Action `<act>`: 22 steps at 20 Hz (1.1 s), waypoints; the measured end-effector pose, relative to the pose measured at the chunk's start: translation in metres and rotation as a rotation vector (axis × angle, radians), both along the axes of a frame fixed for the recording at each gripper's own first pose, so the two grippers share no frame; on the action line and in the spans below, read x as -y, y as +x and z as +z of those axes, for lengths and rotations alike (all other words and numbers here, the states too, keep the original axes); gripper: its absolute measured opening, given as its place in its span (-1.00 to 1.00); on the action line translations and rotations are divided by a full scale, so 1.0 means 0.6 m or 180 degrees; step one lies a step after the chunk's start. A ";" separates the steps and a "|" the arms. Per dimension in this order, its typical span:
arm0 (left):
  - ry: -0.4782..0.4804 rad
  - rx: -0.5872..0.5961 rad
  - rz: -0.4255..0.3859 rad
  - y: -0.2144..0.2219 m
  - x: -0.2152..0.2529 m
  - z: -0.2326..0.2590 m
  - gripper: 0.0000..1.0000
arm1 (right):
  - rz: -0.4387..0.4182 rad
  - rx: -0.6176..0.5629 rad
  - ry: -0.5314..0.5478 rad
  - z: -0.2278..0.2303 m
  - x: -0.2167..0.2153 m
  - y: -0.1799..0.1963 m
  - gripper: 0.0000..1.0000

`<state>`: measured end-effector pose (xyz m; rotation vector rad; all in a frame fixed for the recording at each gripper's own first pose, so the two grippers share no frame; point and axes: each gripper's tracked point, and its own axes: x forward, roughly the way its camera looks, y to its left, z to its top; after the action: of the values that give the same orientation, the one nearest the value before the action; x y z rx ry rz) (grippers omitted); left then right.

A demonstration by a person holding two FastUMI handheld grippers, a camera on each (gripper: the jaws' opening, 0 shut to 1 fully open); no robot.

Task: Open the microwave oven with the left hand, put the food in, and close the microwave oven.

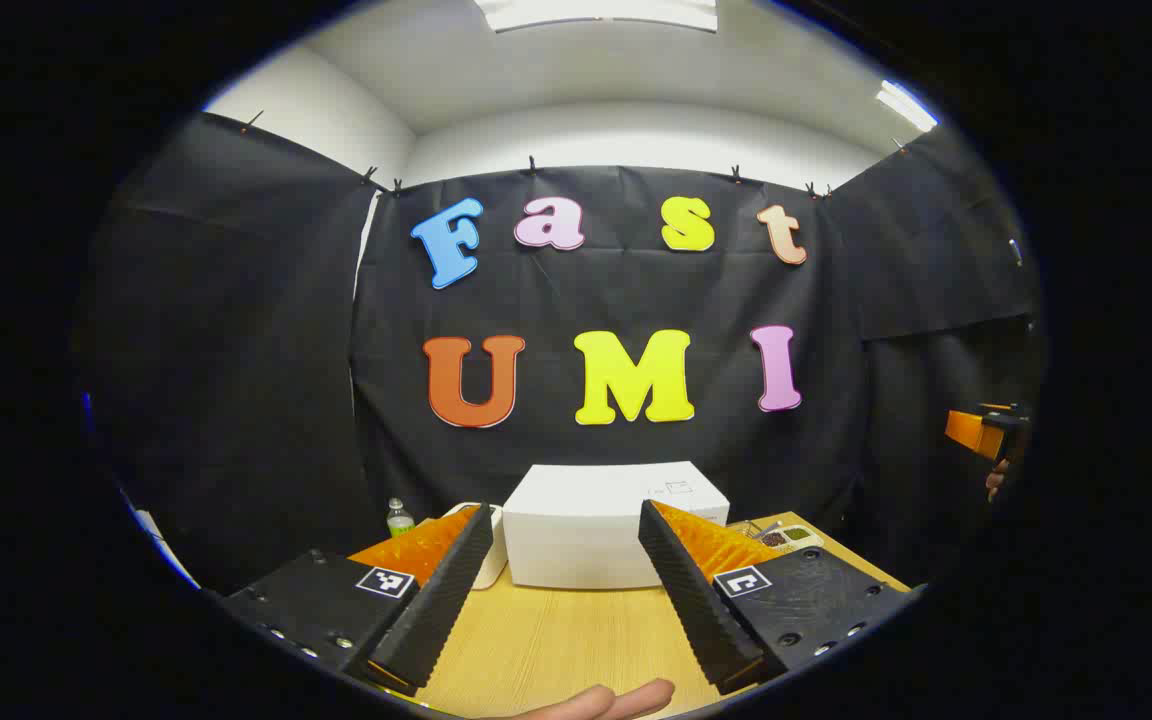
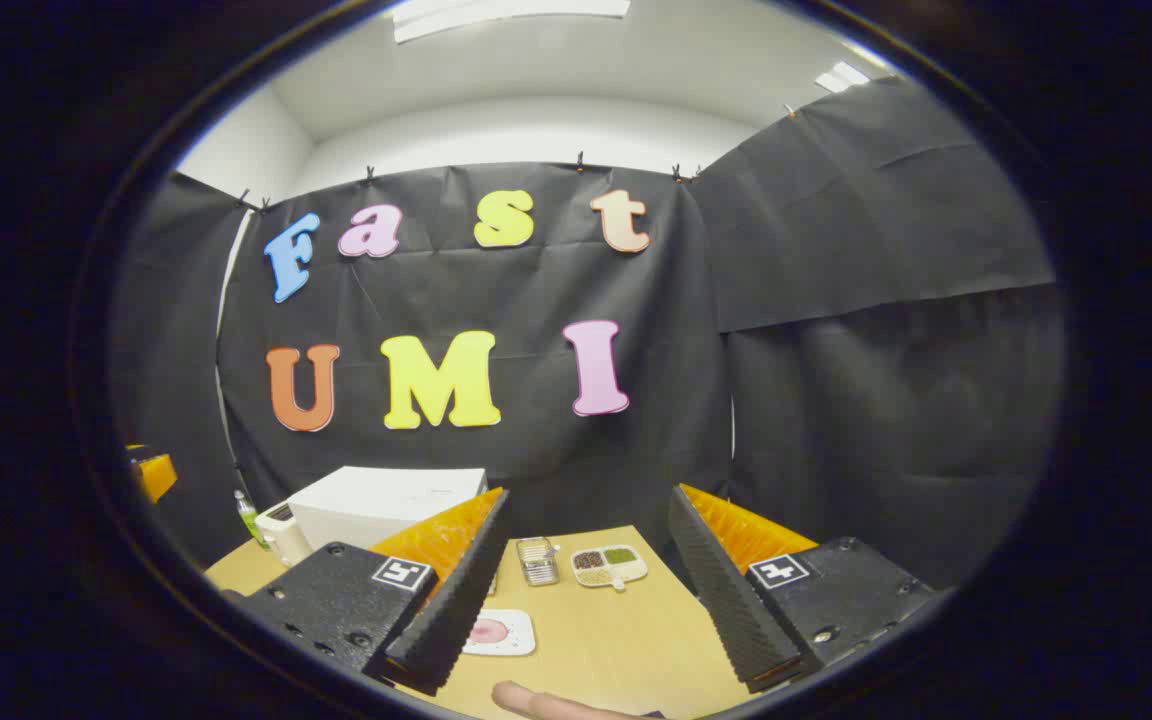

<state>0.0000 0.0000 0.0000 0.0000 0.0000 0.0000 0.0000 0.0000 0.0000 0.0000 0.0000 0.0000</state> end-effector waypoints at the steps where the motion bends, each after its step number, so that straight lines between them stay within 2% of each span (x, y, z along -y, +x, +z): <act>1: -0.0022 0.0009 0.0008 -0.002 0.000 -0.002 0.87 | -0.0003 -0.0005 -0.0005 0.001 0.002 0.000 1.00; 13: -0.0083 -0.0028 0.0019 0.010 -0.022 -0.015 0.86 | -0.0035 0.0065 -0.0017 -0.002 0.023 -0.003 1.00; 14: -0.0095 -0.0037 0.0021 0.013 -0.022 -0.017 0.86 | -0.0035 0.0064 -0.0002 -0.005 0.027 -0.001 0.83; 15: -0.0110 -0.0039 0.0013 0.020 -0.021 -0.021 0.86 | -0.0024 0.0052 0.0006 -0.008 0.030 0.002 1.00; 16: -0.0121 -0.0052 0.0006 0.028 -0.019 -0.027 0.86 | 0.0011 0.0038 -0.0001 -0.013 0.029 0.003 0.82; 17: -0.0135 -0.0061 0.0005 0.037 -0.018 -0.033 0.84 | 0.0039 0.0066 -0.0007 -0.011 0.031 0.004 1.00; 18: -0.0152 -0.0062 -0.0008 0.050 -0.014 -0.039 0.84 | 0.0056 0.0107 0.0002 -0.006 0.036 0.008 1.00; 19: -0.0161 -0.0053 -0.0037 0.059 -0.003 -0.044 0.84 | 0.0059 0.0120 0.0009 -0.004 0.040 0.012 0.83; 22: -0.0188 -0.0029 -0.0106 0.103 0.023 -0.067 0.83 | 0.0046 0.0104 0.0042 -0.010 0.055 0.027 0.82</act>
<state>0.0621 -0.0137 -0.0401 -0.0589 0.0092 -0.0334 0.0164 -0.0333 -0.0062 0.0131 -0.0325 0.0144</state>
